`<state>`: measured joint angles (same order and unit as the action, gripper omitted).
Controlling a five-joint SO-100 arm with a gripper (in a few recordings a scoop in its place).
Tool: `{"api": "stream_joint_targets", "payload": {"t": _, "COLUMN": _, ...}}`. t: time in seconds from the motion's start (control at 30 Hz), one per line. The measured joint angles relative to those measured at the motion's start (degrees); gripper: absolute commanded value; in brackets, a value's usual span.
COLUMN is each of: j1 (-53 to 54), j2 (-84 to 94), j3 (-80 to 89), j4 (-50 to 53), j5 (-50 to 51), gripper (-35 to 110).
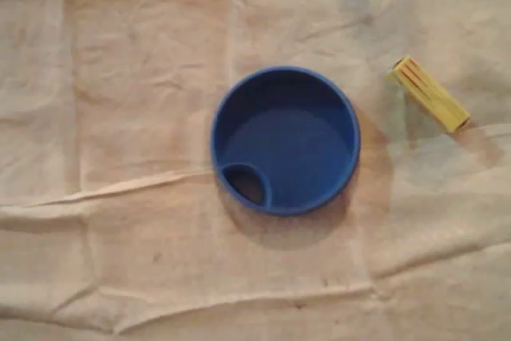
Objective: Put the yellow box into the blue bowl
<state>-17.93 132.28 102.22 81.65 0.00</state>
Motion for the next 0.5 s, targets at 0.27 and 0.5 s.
{"api": "stream_joint_targets", "payload": {"t": 0.27, "j1": 0.00, "j2": -17.31, "j3": -11.95, "j4": -1.14, "j5": 14.94, "gripper": 0}}
{"api": "stream_joint_targets", "payload": {"t": 0.5, "j1": 0.00, "j2": -32.26, "j3": -23.47, "j4": -1.05, "j5": 30.32, "gripper": 0}}
